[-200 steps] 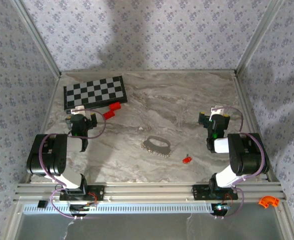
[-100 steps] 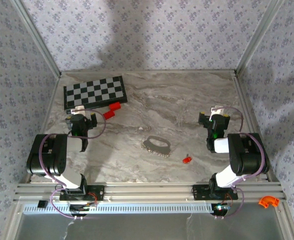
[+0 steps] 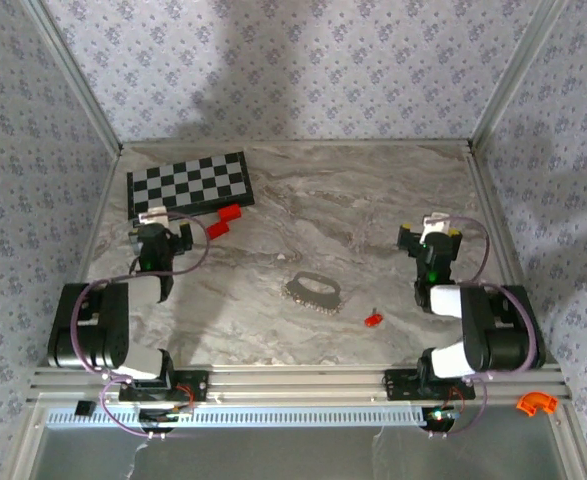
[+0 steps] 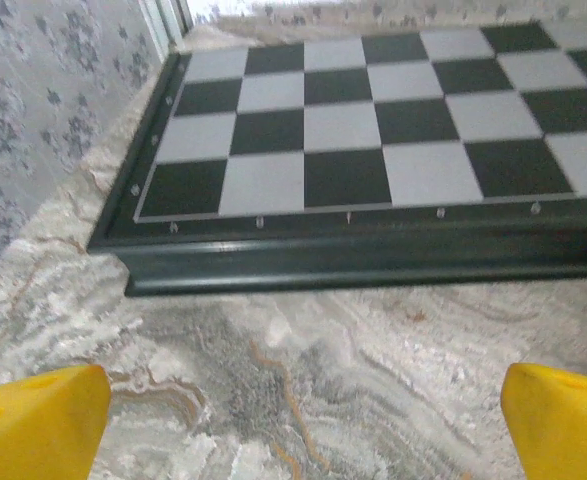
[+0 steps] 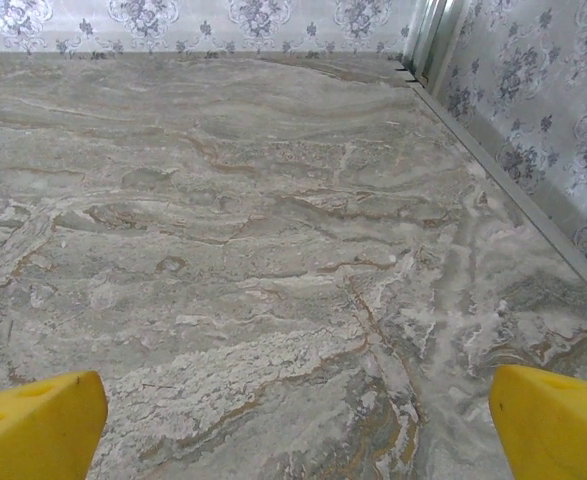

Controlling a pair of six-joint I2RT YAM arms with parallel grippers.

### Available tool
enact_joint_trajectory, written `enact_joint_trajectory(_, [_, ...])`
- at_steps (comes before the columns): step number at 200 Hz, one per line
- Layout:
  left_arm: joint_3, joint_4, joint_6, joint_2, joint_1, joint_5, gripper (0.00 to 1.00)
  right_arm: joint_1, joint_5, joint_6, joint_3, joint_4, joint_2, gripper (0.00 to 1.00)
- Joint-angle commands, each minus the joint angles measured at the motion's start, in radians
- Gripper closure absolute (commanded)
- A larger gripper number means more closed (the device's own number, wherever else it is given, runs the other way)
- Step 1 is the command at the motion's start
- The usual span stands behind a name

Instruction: Put the keys on the keyring

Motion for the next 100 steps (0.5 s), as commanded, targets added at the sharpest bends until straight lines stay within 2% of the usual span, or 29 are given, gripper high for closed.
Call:
enact_joint_trajectory(1, [0.042, -0.150, -0.030, -0.096, 0.002, 0.018, 0.00, 0.016, 0.035, 0.011, 0.050, -0.159, -0.132, 0.00])
enact_joint_trajectory(20, [0.088, -0.312, -0.066, -0.180, -0.013, 0.022, 0.00, 0.046, 0.103, 0.069, 0.095, -0.311, -0.249, 0.00])
enact_joint_trajectory(39, [0.111, -0.413, -0.090, -0.264, -0.060, 0.073, 0.00, 0.065, 0.186, 0.253, 0.198, -0.613, -0.343, 0.00])
enact_joint_trajectory(69, [0.182, -0.648, -0.235, -0.378, -0.143, 0.102, 0.00, 0.104, 0.116, 0.304, 0.340, -0.941, -0.395, 0.00])
enact_joint_trajectory(100, [0.295, -0.873, -0.311, -0.398, -0.240, 0.252, 0.00, 0.177, 0.004, 0.291, 0.392, -1.096, -0.441, 0.00])
